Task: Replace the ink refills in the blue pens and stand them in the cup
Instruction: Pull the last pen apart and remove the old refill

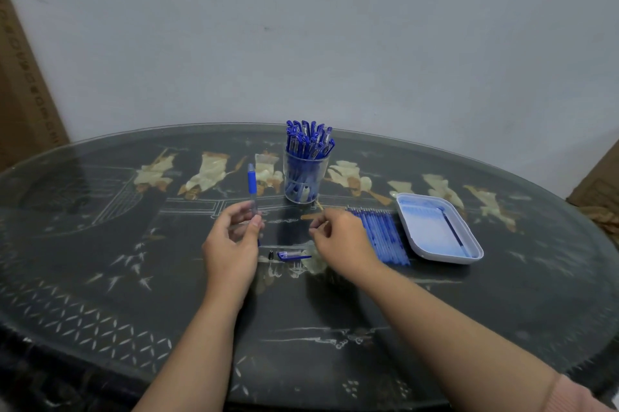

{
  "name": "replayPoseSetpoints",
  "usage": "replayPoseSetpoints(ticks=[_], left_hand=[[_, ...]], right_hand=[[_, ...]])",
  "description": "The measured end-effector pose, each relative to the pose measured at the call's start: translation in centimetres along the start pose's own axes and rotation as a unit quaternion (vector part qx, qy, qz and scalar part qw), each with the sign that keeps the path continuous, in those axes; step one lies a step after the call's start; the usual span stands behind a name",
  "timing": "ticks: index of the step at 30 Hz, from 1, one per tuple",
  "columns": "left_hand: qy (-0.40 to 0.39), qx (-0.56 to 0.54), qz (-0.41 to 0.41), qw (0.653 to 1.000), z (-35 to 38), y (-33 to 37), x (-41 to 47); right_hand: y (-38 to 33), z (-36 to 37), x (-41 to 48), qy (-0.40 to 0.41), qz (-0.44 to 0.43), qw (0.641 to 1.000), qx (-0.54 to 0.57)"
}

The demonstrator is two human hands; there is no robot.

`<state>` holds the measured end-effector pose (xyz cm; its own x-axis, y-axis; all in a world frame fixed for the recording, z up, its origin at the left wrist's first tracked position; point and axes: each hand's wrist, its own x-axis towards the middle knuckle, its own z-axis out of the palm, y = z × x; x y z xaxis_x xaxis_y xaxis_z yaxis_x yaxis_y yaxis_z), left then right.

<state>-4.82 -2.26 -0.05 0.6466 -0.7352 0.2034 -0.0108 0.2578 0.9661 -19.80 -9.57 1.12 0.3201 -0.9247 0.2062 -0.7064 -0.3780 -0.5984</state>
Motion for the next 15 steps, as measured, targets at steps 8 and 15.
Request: replayPoseSetpoints(ticks=[8,15], left_hand=[[0.019,-0.03,-0.009,0.999,-0.3,0.2,-0.1],[0.011,-0.007,0.003,1.0,-0.2,0.7,-0.6]], right_hand=[[-0.6,-0.7,-2.5,0.042,-0.007,0.998,0.051],[8.9,-9.2,-0.8,0.199,0.175,0.959,-0.104]])
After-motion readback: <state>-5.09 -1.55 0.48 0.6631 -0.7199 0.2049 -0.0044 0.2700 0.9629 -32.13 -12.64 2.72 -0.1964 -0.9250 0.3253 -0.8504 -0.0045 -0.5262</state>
